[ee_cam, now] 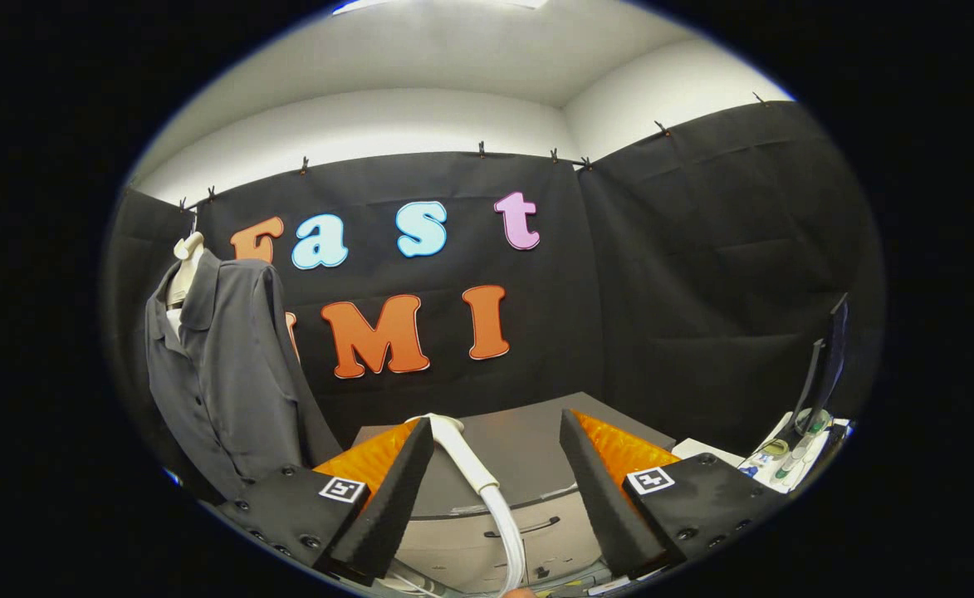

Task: Iron the clothes twice with a garment steamer, once on the left side and once on the right side.

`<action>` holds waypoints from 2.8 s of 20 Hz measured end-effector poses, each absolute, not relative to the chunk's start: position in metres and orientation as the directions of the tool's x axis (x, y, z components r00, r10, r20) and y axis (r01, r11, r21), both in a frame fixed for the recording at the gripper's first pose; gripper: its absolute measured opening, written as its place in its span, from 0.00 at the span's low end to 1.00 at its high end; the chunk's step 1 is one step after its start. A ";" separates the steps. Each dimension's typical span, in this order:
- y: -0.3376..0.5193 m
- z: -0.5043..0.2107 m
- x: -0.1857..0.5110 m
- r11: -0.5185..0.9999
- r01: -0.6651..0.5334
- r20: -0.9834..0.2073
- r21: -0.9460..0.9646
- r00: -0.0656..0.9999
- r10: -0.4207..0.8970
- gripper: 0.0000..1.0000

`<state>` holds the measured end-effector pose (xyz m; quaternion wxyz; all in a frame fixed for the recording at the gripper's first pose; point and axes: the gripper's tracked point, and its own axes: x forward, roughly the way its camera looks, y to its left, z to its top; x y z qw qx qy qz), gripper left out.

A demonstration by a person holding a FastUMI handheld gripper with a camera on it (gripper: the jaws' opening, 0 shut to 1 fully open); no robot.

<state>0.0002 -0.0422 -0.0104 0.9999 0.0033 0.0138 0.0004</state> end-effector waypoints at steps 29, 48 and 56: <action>0.015 -0.156 0.205 0.955 -0.268 -0.567 -0.125 0.810 0.153 0.99; 0.027 -0.221 0.236 0.950 -0.302 -0.752 -0.085 0.645 0.137 0.89; 0.019 -0.223 0.240 0.955 -0.284 -0.763 -0.088 0.635 0.118 0.58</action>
